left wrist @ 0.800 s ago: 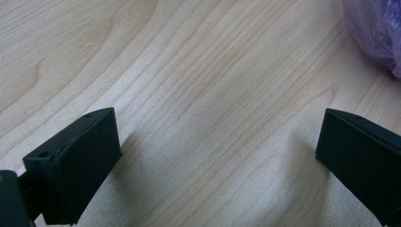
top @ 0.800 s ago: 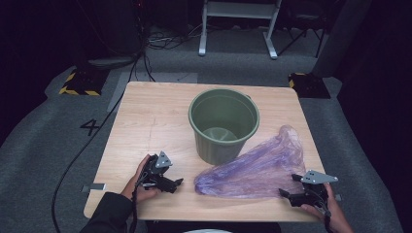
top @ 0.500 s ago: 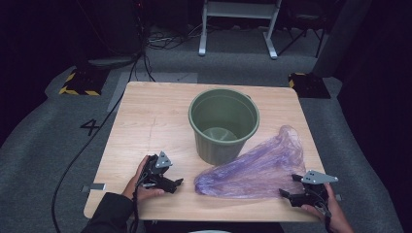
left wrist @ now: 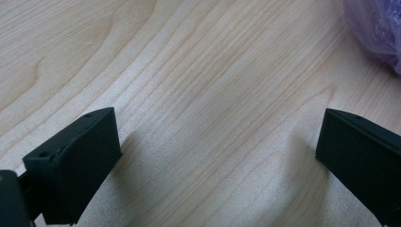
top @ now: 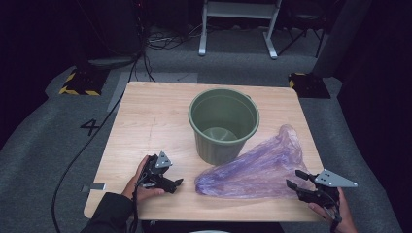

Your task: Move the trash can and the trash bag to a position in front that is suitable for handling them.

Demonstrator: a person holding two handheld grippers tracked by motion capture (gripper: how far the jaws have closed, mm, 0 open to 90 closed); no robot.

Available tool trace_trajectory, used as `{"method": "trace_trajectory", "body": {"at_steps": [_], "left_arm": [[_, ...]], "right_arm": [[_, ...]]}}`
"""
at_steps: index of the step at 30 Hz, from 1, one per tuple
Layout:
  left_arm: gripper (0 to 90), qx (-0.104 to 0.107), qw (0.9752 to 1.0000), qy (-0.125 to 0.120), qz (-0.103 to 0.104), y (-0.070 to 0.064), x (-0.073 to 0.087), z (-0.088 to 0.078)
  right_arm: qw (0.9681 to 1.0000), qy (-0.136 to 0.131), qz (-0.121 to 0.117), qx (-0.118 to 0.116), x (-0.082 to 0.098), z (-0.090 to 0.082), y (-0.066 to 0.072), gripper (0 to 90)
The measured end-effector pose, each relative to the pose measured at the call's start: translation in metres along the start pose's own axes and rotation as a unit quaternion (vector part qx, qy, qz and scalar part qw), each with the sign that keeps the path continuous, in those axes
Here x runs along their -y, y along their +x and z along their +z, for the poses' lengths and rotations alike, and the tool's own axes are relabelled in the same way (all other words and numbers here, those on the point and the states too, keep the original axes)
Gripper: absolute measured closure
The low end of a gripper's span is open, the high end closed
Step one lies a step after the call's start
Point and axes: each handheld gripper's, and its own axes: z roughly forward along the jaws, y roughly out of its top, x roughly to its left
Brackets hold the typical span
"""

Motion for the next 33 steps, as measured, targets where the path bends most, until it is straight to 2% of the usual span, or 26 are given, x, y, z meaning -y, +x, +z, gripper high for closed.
{"method": "trace_trajectory", "body": {"at_steps": [2, 7, 8, 9, 12, 13, 17, 28, 32, 33], "left_arm": [[0.2, 0.001, 1.0000, 0.001, 0.001, 0.000, 0.000, 0.000], [0.2, 0.001, 1.0000, 0.001, 0.001, 0.000, 0.000, 0.000], [0.2, 0.001, 1.0000, 0.000, 0.001, 0.000, 0.000, 0.000], [0.3, 0.001, 1.0000, 0.000, 0.001, 0.000, 0.000, 0.000], [0.3, 0.002, 1.0000, 0.000, 0.002, 0.000, 0.000, 0.000], [0.2, 0.002, 1.0000, 0.000, 0.002, 0.000, 0.000, 0.000], [0.2, 0.001, 1.0000, 0.001, 0.001, 0.000, 0.000, 0.000], [0.2, 0.004, 1.0000, 0.000, 0.004, -0.003, -0.001, 0.001], [0.3, 0.007, 0.9999, 0.000, 0.008, -0.005, -0.002, 0.002], [0.3, 0.010, 0.9999, 0.000, 0.009, -0.005, -0.002, 0.002]], "right_arm": [[1.0000, -0.003, -0.006, -0.001, -0.002, 0.003, 0.004, 44.8], [0.9997, 0.012, -0.006, -0.020, -0.006, 0.022, 0.008, 67.4], [0.9997, 0.012, -0.006, -0.020, -0.006, 0.022, 0.008, 67.4], [0.9994, 0.031, -0.005, -0.016, -0.004, 0.031, 0.007, 74.1], [0.9989, 0.044, -0.004, -0.016, -0.002, 0.038, 0.006, 75.1], [0.9983, 0.058, -0.003, -0.008, 0.001, 0.046, 0.004, 75.1], [0.9974, 0.072, -0.008, -0.002, 0.002, 0.056, 0.000, 74.8], [0.9969, 0.078, -0.004, 0.005, -0.003, 0.071, -0.017, 71.0], [0.9966, 0.081, -0.011, 0.014, -0.008, 0.078, -0.026, 68.7], [0.9961, 0.084, -0.013, 0.025, -0.011, 0.083, -0.029, 68.1]]}}
